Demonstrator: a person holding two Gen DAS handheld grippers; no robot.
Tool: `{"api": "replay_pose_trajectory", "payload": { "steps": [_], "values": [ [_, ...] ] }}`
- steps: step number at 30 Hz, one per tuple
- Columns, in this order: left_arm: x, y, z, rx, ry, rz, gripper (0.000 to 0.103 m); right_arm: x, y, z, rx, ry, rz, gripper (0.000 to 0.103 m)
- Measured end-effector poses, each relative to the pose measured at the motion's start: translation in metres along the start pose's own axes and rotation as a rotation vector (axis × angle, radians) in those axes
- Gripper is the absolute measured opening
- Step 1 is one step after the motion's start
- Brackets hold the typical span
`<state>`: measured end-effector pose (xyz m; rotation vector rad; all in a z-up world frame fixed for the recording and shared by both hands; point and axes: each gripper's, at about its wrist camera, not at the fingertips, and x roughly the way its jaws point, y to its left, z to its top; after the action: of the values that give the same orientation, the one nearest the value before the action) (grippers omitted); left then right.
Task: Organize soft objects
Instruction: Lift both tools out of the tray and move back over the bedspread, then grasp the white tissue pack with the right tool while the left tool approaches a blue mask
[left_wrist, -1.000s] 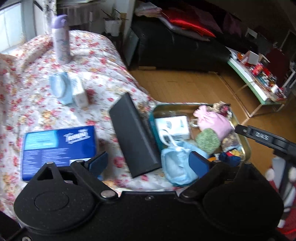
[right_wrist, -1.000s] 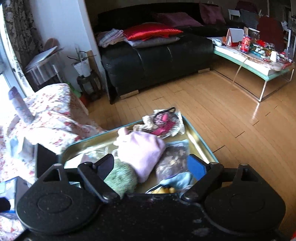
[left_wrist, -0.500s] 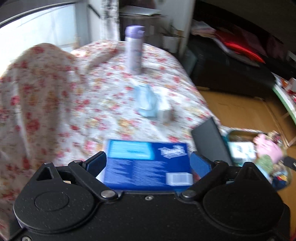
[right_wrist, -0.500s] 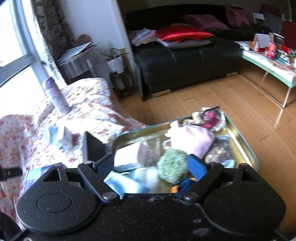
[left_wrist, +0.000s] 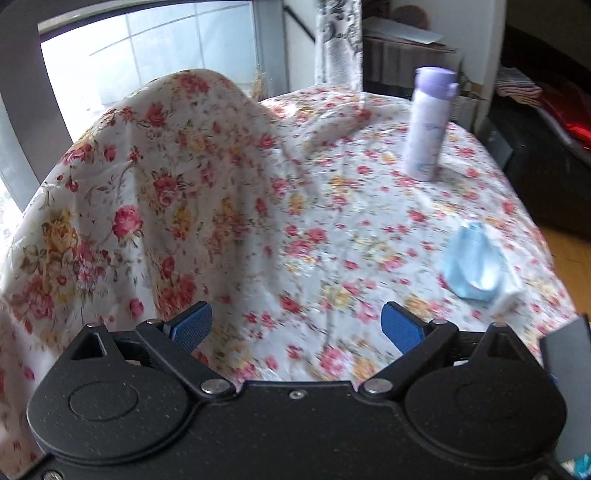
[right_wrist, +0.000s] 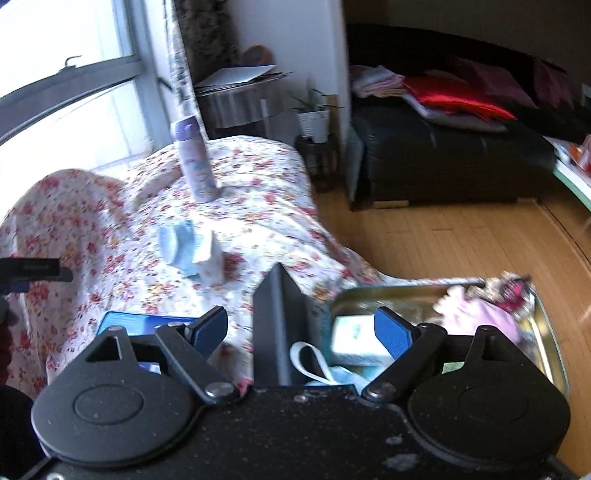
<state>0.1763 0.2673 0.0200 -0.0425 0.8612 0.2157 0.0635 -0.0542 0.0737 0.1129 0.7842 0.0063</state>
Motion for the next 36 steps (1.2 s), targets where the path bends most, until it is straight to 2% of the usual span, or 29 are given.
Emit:
{"api": "replay_pose_trajectory", "payload": {
  "steps": [2, 5, 6, 7, 10, 12, 15, 22, 30, 32, 34, 36],
  "values": [
    [0.011, -0.002, 0.005, 0.032, 0.002, 0.067, 0.096, 0.006, 0.012, 0.006, -0.023, 0.006, 0.012, 0.087],
    [0.032, -0.004, 0.012, 0.100, 0.002, 0.259, 0.096, 0.014, 0.030, 0.014, -0.070, 0.004, 0.024, 0.087],
    [0.036, -0.001, 0.014, 0.082, 0.003, 0.288, 0.095, 0.017, 0.036, 0.016, -0.090, 0.001, 0.025, 0.087],
    [0.040, 0.004, 0.015, 0.040, 0.017, 0.276, 0.095, 0.022, 0.040, 0.019, -0.107, -0.001, 0.025, 0.087],
    [0.051, 0.013, 0.011, -0.087, 0.075, 0.140, 0.095, 0.037, 0.052, 0.033, -0.131, 0.006, 0.022, 0.087],
    [0.061, 0.008, 0.005, -0.097, 0.102, 0.106, 0.095, 0.047, 0.058, 0.044, -0.131, 0.013, 0.030, 0.087],
    [0.073, 0.002, 0.001, -0.068, 0.133, 0.088, 0.095, 0.068, 0.072, 0.061, -0.137, 0.019, 0.029, 0.087],
    [0.087, 0.009, 0.001, -0.126, 0.150, 0.054, 0.095, 0.129, 0.106, 0.084, -0.165, 0.068, 0.015, 0.087],
    [0.096, 0.010, 0.000, -0.137, 0.144, 0.069, 0.095, 0.204, 0.140, 0.098, -0.231, 0.160, -0.097, 0.086],
    [0.098, 0.009, -0.001, -0.134, 0.150, 0.079, 0.095, 0.215, 0.152, 0.096, -0.263, 0.225, -0.055, 0.081],
    [0.098, 0.010, -0.001, -0.139, 0.150, 0.079, 0.095, 0.209, 0.162, 0.094, -0.283, 0.241, 0.089, 0.081],
    [0.097, 0.012, -0.001, -0.148, 0.142, 0.082, 0.095, 0.201, 0.159, 0.099, -0.219, 0.247, 0.203, 0.082]
  ]
}}
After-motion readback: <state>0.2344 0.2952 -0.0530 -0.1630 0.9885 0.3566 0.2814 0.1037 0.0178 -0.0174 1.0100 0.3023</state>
